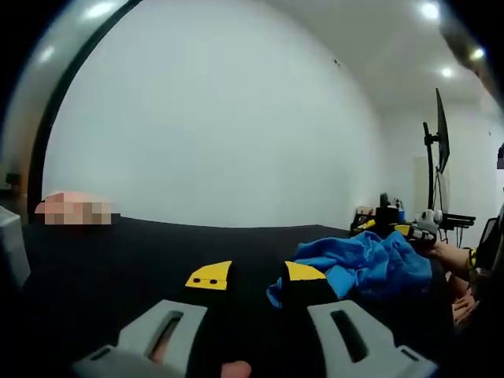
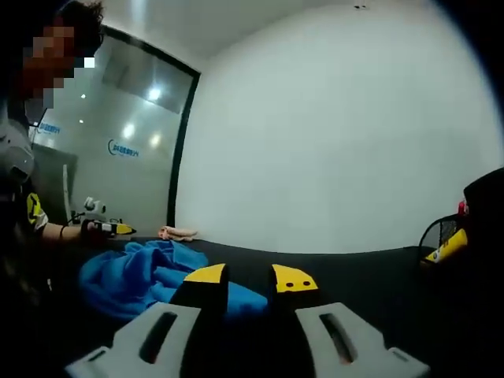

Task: Spread out the cloth and fold it

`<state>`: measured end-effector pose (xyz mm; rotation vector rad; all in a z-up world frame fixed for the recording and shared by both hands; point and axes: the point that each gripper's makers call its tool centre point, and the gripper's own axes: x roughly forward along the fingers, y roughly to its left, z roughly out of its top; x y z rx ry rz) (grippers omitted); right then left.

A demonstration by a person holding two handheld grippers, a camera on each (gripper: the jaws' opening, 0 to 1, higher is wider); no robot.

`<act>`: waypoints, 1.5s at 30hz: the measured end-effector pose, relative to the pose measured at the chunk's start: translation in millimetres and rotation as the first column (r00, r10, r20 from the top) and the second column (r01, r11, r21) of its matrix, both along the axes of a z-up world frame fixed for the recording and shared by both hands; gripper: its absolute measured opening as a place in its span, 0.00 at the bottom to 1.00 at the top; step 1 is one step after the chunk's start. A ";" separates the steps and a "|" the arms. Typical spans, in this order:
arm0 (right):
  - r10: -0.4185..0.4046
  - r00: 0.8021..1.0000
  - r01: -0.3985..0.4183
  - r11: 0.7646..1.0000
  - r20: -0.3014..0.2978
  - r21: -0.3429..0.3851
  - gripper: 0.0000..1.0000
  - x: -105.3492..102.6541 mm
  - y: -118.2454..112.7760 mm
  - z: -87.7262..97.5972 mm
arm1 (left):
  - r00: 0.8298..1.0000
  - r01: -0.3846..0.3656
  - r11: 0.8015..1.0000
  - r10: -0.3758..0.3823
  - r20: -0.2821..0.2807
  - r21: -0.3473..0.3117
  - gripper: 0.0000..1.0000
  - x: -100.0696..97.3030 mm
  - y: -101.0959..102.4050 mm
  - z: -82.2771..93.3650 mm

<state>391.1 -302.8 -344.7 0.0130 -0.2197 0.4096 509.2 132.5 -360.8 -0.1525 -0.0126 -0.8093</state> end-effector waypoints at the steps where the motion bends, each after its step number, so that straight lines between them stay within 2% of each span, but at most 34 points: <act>1: -0.004 1.000 0.004 1.000 0.000 -0.012 0.25 1.3 -0.4 -0.8 | 1.000 0.028 1.000 -0.028 0.006 0.014 0.22 -3.1 -6.2 -0.5; 4: -0.016 0.999 0.016 1.000 -0.033 -0.019 0.28 7.3 -3.4 -6.6 | 0.996 0.093 0.993 -0.093 -0.001 0.078 0.17 -11.3 -20.3 -8.2; 5: -0.023 0.999 0.022 0.999 -0.036 -0.026 0.28 6.7 -3.6 -7.7 | 0.995 0.103 0.987 -0.102 -0.009 0.127 0.14 -13.0 -25.7 -14.9; 6: -0.028 0.999 0.026 0.999 -0.035 -0.032 0.28 6.0 -3.0 -8.1 | 0.994 0.109 0.977 -0.111 0.001 0.182 0.02 -14.3 -28.5 -18.8; 7: -0.029 0.999 0.028 0.999 -0.029 -0.042 0.28 5.4 -1.4 -7.8 | 0.993 0.103 0.971 -0.113 0.037 0.215 0.01 -14.1 -33.2 -16.5; 8: -0.026 0.999 0.025 0.998 -0.031 -0.050 0.28 4.7 0.2 -8.8 | 0.991 0.126 0.967 -0.131 0.007 0.219 0.00 -18.9 -35.3 -21.3; 10: -0.003 0.998 0.000 0.999 -0.060 -0.052 0.20 3.1 5.2 -11.8 | 0.989 0.138 0.970 -0.147 0.030 0.200 0.00 -20.7 -37.4 -14.8; 12: 0.035 0.993 -0.039 0.999 -0.109 -0.032 0.01 -0.9 11.5 -13.6 | 0.990 0.135 0.984 -0.138 0.017 0.116 0.00 -23.2 -36.8 -4.3; 13: 0.073 0.989 -0.073 0.997 -0.131 0.001 0.00 -3.9 16.6 -12.3 | 0.990 0.144 0.985 -0.144 0.001 0.093 0.00 -24.3 -36.6 -2.3; 14: 0.117 0.987 -0.119 0.993 -0.114 -0.010 0.00 -7.0 23.1 -8.9 | 0.989 0.148 0.986 -0.148 -0.014 0.081 0.01 -27.0 -37.7 -1.4; 15: 0.105 0.990 -0.108 0.994 -0.097 -0.022 0.00 -6.6 22.4 -6.7 | 0.988 0.154 0.986 -0.153 -0.032 0.062 0.03 -29.5 -39.9 -0.5; 18: 0.098 0.993 -0.100 0.995 -0.060 -0.024 0.00 -5.7 28.0 0.0 | 0.982 0.187 0.976 -0.188 0.003 0.116 0.10 -41.1 -52.5 1.2; 20: 0.111 0.991 -0.112 0.994 -0.069 0.003 0.07 -6.2 35.1 2.8 | 0.973 0.224 0.959 -0.231 0.018 0.172 0.16 -54.5 -66.2 1.5; 21: 0.124 0.990 -0.123 0.992 -0.074 0.011 0.11 -7.3 38.5 3.5 | 0.968 0.243 0.954 -0.250 0.020 0.177 0.18 -62.2 -75.6 4.5; 23: 0.203 0.974 -0.203 0.979 -0.102 0.014 0.18 -14.5 61.6 3.3 | 0.953 0.296 0.939 -0.302 0.011 0.174 0.22 -74.0 -87.9 8.5; 24: 0.193 0.975 -0.198 0.980 -0.109 -0.037 0.19 -16.1 69.3 3.8 | 0.942 0.329 0.928 -0.335 0.005 0.174 0.24 -79.5 -95.8 11.1; 25: 0.192 0.977 -0.200 0.976 -0.089 -0.087 0.19 -17.8 75.7 5.9 | 0.937 0.342 0.922 -0.348 0.002 0.182 0.25 -84.7 -102.5 11.9; 26: 0.206 0.974 -0.216 0.969 -0.093 -0.115 0.19 -21.2 85.3 7.0 | 0.927 0.369 0.909 -0.375 -0.009 0.195 0.25 -87.8 -110.7 11.9; 27: 0.230 0.968 -0.241 0.965 -0.101 -0.108 0.19 -24.1 93.1 8.1 | 0.920 0.387 0.902 -0.391 -0.017 0.192 0.25 -93.1 -118.2 12.7; 29: 0.317 0.940 -0.328 0.941 -0.128 -0.080 0.20 -32.2 114.5 9.4 | 0.896 0.440 0.875 -0.444 -0.031 0.200 0.25 -105.7 -140.3 12.3; 30: 0.313 0.941 -0.327 0.939 -0.131 -0.107 0.21 -30.7 120.8 7.7 | 0.890 0.452 0.863 -0.455 -0.043 0.225 0.25 -104.3 -156.2 11.0; 32: 0.308 0.934 -0.336 0.930 -0.181 -0.151 0.25 -27.6 127.3 -1.7 | 0.890 0.454 0.863 -0.453 -0.055 0.222 0.25 -97.4 -171.1 9.9; 34: 0.289 0.930 -0.328 0.931 -0.226 -0.159 0.30 -23.2 127.6 -9.0 | 0.886 0.463 0.864 -0.454 -0.095 0.196 0.25 -92.5 -190.3 8.0; 36: 0.305 0.922 -0.341 0.931 -0.237 -0.127 0.32 -21.2 130.9 -9.6 | 0.880 0.474 0.852 -0.457 -0.125 0.220 0.26 -89.3 -206.3 0.0; 37: 0.321 0.915 -0.351 0.932 -0.243 -0.092 0.33 -22.0 133.6 -8.2 | 0.873 0.487 0.838 -0.465 -0.144 0.248 0.26 -89.8 -210.7 -6.0; 38: 0.348 0.907 -0.373 0.925 -0.238 -0.070 0.34 -24.3 140.2 -6.0 | 0.874 0.487 0.837 -0.463 -0.151 0.250 0.26 -88.1 -216.6 -9.0; 40: 0.415 0.874 -0.444 0.893 -0.254 -0.070 0.35 -35.4 157.8 -10.8 | 0.851 0.524 0.815 -0.493 -0.180 0.246 0.26 -93.9 -228.5 -18.0; 41: 0.423 0.864 -0.460 0.883 -0.271 -0.088 0.35 -38.1 162.5 -16.1 | 0.845 0.529 0.820 -0.486 -0.223 0.217 0.25 -95.8 -234.1 -23.4; 42: 0.399 0.863 -0.455 0.880 -0.311 -0.135 0.34 -40.2 166.4 -27.9 | 0.854 0.516 0.825 -0.472 -0.220 0.231 0.21 -93.2 -234.9 -26.8; 43: 0.357 0.875 -0.431 0.882 -0.328 -0.189 0.28 -38.2 164.2 -35.3 | 0.872 0.486 0.827 -0.438 -0.219 0.284 0.11 -88.8 -231.2 -33.5; 44: 0.325 0.885 -0.413 0.879 -0.333 -0.239 0.16 -37.2 158.6 -41.0 | 0.887 0.459 0.831 -0.405 -0.222 0.314 0.02 -84.3 -226.6 -36.3; 45: 0.318 0.889 -0.414 0.867 -0.330 -0.278 0.11 -39.1 157.5 -43.6 | 0.879 0.473 0.827 -0.420 -0.225 0.303 0.01 -86.2 -223.4 -32.3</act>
